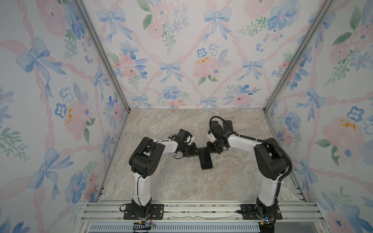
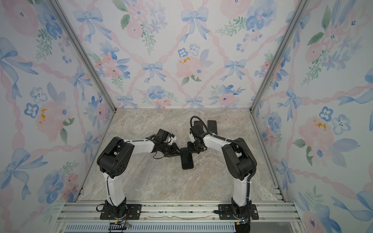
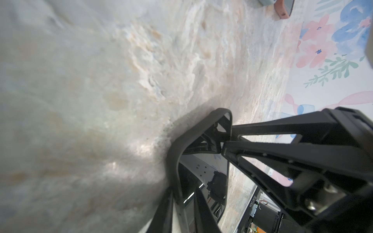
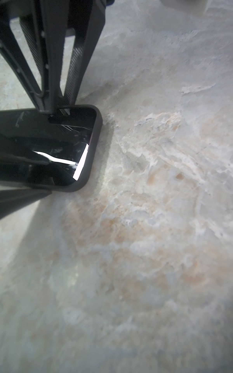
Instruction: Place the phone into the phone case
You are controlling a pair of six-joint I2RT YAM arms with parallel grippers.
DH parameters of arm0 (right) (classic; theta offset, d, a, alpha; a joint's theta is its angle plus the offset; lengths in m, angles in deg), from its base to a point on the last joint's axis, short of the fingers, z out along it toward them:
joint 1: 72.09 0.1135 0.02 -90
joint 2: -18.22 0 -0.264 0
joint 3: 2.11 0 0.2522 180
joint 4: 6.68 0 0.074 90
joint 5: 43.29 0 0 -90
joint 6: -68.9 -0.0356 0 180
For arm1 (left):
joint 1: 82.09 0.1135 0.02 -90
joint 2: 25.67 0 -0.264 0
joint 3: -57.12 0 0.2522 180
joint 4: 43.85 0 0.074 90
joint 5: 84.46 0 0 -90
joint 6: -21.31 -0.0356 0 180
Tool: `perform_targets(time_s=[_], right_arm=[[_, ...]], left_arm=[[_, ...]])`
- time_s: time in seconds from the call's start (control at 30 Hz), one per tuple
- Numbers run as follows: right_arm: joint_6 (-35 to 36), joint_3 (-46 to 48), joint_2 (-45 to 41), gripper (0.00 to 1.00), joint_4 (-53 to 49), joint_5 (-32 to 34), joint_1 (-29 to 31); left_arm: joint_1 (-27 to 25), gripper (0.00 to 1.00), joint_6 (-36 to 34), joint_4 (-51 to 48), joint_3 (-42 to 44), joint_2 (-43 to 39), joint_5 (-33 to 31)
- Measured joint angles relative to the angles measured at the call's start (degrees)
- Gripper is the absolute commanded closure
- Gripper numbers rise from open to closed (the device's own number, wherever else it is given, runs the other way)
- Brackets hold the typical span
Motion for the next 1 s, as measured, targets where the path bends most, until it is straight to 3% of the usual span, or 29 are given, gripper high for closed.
perform_targets(time_s=[0.1,0.2,0.43,0.7,1.0], right_arm=[[0.0,0.0,0.0,0.74,-0.2,0.2,0.1],[-0.4,0.0,-0.2,0.64,-0.7,1.3,0.5],[-1.9,3.7,-6.3,0.49,-2.5,3.5,2.6],[-4.1,12.3,-15.3,0.41,-3.4,2.8,4.5],[-7.5,18.5,-17.0,0.4,-0.7,1.2,6.8]], left_arm=[[0.0,0.78,0.0,0.0,0.0,-0.1,-0.1],[-0.2,0.73,0.0,0.1,1.0,-1.0,-0.3],[-1.1,0.61,0.5,-0.6,9.4,-8.4,-0.8],[-4.4,0.57,3.3,-1.2,13.8,-12.5,-1.4],[-6.9,0.6,4.4,-7.1,9.5,-10.9,-2.8]])
